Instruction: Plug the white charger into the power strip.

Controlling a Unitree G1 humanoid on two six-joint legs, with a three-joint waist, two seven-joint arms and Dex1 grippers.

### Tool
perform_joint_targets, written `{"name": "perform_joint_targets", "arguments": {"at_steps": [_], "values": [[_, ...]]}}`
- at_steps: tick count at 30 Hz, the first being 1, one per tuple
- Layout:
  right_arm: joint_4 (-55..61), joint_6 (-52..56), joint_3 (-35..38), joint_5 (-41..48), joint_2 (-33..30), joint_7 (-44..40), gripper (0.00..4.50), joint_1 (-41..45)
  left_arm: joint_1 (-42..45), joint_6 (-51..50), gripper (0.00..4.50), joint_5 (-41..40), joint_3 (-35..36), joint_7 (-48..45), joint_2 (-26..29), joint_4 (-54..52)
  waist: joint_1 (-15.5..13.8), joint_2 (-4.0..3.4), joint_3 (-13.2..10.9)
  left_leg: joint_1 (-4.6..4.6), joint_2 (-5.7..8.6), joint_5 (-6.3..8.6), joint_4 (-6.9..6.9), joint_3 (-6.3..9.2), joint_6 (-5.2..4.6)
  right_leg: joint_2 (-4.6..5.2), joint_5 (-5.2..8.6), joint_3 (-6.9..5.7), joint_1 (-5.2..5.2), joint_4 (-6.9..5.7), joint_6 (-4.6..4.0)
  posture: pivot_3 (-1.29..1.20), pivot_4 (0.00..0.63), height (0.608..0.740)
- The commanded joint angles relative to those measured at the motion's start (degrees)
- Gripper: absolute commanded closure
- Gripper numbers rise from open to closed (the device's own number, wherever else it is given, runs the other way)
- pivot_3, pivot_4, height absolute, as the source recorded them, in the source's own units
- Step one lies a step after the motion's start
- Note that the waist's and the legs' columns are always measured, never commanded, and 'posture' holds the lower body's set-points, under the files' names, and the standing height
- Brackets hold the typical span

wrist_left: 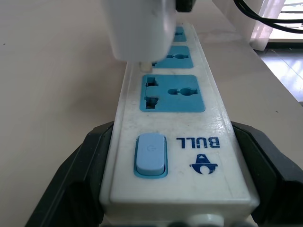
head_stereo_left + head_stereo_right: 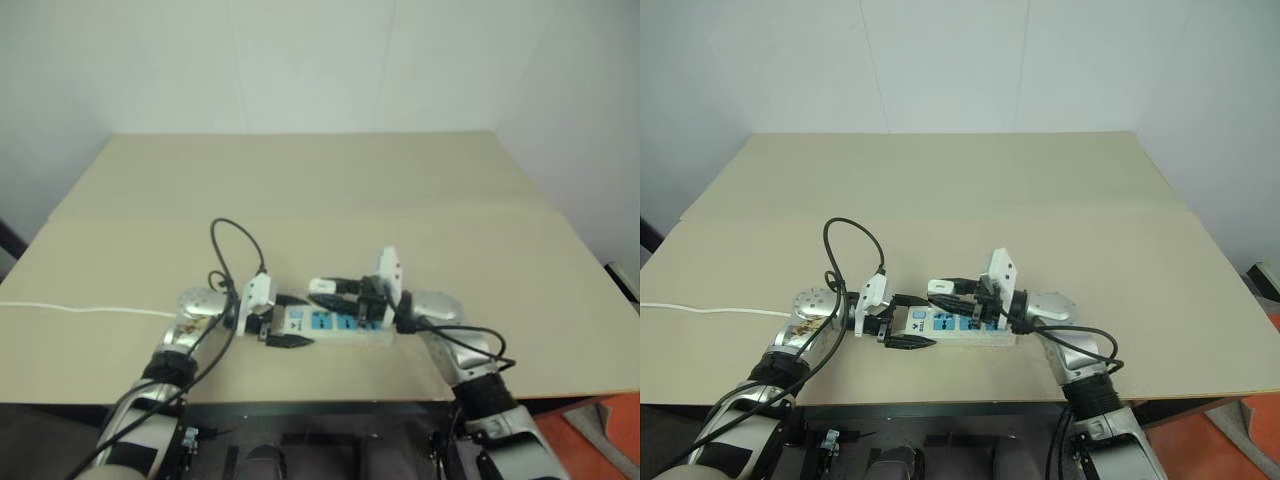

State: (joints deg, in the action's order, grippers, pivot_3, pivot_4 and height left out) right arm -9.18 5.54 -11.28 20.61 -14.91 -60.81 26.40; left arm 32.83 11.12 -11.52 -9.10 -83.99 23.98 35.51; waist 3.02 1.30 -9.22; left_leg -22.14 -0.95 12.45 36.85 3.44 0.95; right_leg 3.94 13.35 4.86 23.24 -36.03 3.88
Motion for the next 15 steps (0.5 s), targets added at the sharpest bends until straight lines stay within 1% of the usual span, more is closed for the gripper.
{"name": "perform_joint_targets", "arguments": {"at_steps": [1, 10, 15], "values": [[0.00, -1.59, -0.34, -0.32, 0.41, -1.49, 3.37, 1.48, -1.44, -1.04, 1.21, 1.62, -1.51, -0.79, 1.36, 0.07, 0.00, 0.00, 0.00, 0.00, 0.00, 0.00, 0.00, 0.00, 0.00, 0.00, 0.00, 0.00, 0.00, 0.00, 0.00, 0.00, 0.150, 0.740], [-5.19, -4.19, -0.79, -1.76, 2.12, -2.68, 3.37, 3.08, -2.13, -1.75, 1.21, 1.34, -1.52, -0.78, 1.81, -1.22, 0.22, -0.01, -0.01, 0.01, 0.00, 0.00, 0.00, 0.01, 0.00, 0.00, 0.00, 0.00, 0.00, -0.02, -0.01, 0.00, 0.150, 0.740], [-6.72, -5.48, -0.59, -2.39, 1.70, -3.23, 3.37, 2.63, -2.72, -2.33, 1.21, 1.11, -1.50, -0.84, 1.96, -2.31, 0.44, -0.01, -0.01, 0.02, -0.01, 0.00, 0.00, 0.01, 0.00, 0.00, 0.00, 0.00, 0.00, -0.04, -0.03, 0.00, 0.150, 0.740]]}}
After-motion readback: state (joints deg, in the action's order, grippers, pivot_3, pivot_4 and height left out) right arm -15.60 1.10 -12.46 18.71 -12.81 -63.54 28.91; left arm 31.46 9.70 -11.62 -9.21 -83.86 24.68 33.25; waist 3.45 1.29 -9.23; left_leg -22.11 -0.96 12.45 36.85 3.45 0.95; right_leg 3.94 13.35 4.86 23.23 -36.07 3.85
